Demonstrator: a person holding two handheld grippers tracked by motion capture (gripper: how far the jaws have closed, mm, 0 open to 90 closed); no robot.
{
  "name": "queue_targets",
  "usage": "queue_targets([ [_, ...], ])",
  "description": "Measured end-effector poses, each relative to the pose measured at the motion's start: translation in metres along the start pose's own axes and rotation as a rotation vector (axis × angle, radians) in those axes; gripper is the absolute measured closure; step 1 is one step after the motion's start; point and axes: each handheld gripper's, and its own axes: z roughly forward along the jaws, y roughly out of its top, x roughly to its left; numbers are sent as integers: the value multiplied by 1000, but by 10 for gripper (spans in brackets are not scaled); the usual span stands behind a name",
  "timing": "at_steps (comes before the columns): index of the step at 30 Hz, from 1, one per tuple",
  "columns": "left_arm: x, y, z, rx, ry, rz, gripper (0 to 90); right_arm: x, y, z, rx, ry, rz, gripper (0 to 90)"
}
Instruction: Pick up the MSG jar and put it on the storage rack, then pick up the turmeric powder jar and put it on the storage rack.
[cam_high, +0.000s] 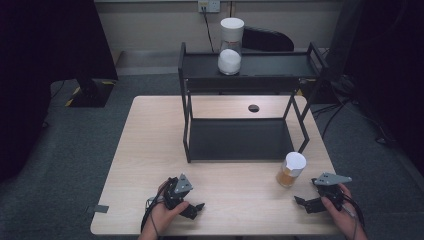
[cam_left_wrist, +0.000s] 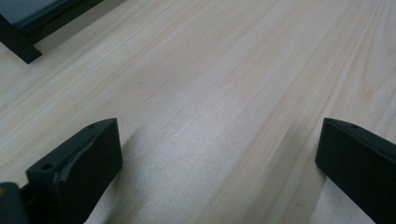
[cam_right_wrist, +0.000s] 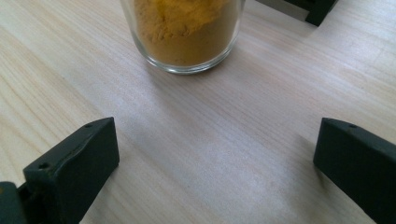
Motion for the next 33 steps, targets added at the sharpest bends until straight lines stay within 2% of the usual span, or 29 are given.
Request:
queue_targets([
  [5,0,0,0,0,0,0,0,3,-1,-1,1,-14,12,0],
  [19,0,0,0,-1,0,0,0,4,-1,-2,-5,-15,21,12],
  [24,0,0,0,-1,0,0,0,2,-1,-8,-28,-8,13,15],
  [33,0,0,0,-1,1,0,0,-2,13,-15,-87,19,20,12],
])
